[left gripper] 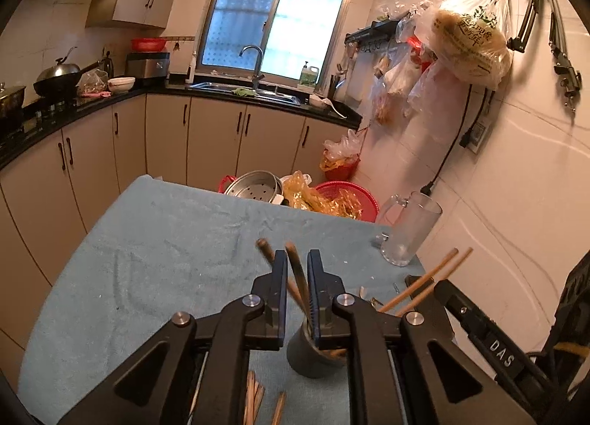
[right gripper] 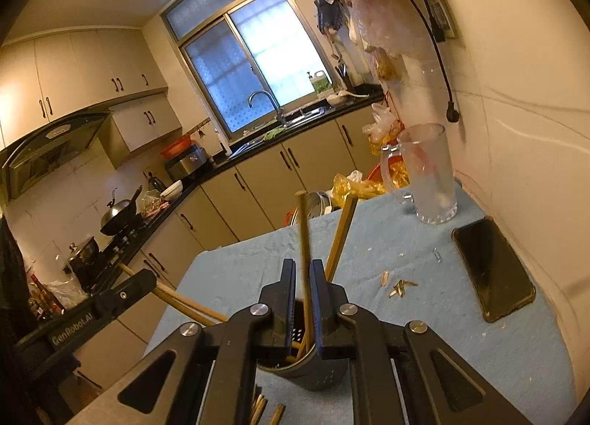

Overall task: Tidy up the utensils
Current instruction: 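Open the left tool in the cup while the right tool releases its chopstick, then move both open tools back down to the remaining chopsticks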

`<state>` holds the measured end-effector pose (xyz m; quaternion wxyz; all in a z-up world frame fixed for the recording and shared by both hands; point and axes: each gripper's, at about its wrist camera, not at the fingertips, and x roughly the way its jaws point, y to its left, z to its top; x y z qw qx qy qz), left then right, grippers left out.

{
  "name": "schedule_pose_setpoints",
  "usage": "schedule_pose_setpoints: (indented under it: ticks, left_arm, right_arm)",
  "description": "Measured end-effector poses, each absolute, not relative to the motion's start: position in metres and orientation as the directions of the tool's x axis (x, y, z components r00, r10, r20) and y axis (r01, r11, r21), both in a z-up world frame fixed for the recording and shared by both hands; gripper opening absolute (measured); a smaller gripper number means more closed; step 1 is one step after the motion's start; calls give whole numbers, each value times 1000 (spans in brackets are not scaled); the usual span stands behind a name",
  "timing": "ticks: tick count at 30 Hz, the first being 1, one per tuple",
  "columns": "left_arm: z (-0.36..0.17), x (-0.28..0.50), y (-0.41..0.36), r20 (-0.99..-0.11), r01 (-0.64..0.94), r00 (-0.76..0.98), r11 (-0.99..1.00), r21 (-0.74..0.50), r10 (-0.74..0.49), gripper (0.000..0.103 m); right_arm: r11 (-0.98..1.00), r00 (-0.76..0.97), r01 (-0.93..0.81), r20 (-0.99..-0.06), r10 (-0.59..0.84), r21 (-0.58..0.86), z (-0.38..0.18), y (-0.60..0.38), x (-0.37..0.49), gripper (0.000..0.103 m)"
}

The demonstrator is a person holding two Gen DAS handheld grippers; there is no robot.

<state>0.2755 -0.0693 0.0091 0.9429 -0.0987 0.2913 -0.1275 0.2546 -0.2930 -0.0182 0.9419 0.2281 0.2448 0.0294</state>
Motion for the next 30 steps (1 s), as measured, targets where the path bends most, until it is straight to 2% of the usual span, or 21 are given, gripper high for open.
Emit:
schedule_pose_setpoints:
  ticks: [1, 3, 5, 9, 11, 12, 16, 24, 28, 30]
  left_arm:
    - [13, 269, -63, -516, 188, 799, 944, -270, -307, 16]
    - [20, 255, -51, -500, 184, 811, 944, -276, -304, 39]
    - [27, 241, -37, -484, 170, 825, 945, -278, -290, 50]
    - [34, 206, 1, -479, 132, 840, 952, -275, -255, 52]
    - [31, 193, 16, -500, 102, 839, 965, -243, -215, 59]
    - [26, 185, 24, -520, 84, 833, 973, -215, -187, 61]
    - [-2, 174, 41, -601, 44, 792, 992, -119, -107, 61]
    - [-57, 180, 43, -699, 22, 712, 997, -78, -71, 61]
    - [-72, 186, 40, -722, 47, 687, 996, -70, -84, 61]
    - [-77, 191, 36, -731, 62, 676, 996, -64, -90, 61]
  right_arm:
    - [895, 877, 56, -450, 168, 443, -16, -293, 251, 13]
    - [900, 882, 44, -440, 169, 434, -7, -291, 240, 15]
    - [915, 897, 28, -414, 154, 402, 6, -285, 219, 27]
    - [929, 908, -13, -384, 166, 370, 24, -268, 176, 37]
    - [937, 908, -27, -384, 169, 348, 26, -256, 155, 61]
    - [939, 906, -37, -386, 176, 342, 24, -251, 148, 63]
    - [945, 875, -32, -448, 184, 325, 0, -230, 130, 65]
    - [936, 774, 37, -602, 195, 350, -65, -208, 140, 63]
    - [930, 712, 13, -656, 250, 368, -88, -198, 151, 50]
    - [932, 698, 13, -671, 252, 363, -95, -194, 158, 48]
